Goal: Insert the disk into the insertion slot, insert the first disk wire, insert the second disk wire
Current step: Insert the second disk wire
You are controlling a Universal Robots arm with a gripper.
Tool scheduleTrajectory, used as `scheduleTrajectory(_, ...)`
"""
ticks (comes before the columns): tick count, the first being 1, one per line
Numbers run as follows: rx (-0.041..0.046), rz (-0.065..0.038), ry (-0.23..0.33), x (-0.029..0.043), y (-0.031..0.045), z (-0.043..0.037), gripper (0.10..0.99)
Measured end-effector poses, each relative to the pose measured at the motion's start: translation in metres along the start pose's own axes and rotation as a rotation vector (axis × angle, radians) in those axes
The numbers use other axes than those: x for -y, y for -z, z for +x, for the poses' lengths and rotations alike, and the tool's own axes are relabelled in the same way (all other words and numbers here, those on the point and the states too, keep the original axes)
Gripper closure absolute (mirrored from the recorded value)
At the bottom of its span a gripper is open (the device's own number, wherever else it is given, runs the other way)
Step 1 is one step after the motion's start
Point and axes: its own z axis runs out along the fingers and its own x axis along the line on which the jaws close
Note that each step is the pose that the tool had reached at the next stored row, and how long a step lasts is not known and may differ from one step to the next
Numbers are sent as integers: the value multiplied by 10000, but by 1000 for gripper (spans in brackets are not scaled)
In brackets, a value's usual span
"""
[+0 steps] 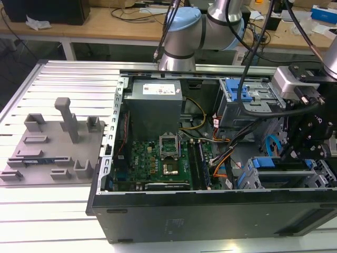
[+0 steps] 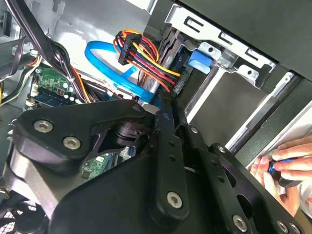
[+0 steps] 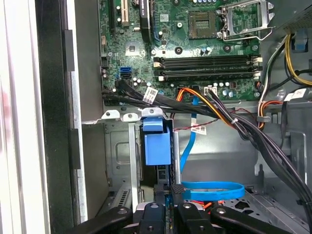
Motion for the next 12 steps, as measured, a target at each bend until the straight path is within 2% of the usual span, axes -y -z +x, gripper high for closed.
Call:
scheduleTrajectory(2,29,-1,3,0,4,-2,914)
scheduleTrajectory(3,33,-3,1,-1,68,1,914)
scheduleTrajectory(4,3,0,1,-1,150,-4,851)
scheduleTrajectory(5,-1,0,1,0,199,-5,851)
scheduleTrajectory(8,-31,2,0,-1,440,-33,851)
scheduleTrajectory(9,-60,4,1,-2,540,-59,867)
scheduleTrajectory(10,-71,4,1,-2,604,-66,980)
scheduleTrajectory(12,-115,6,2,-2,674,-78,980)
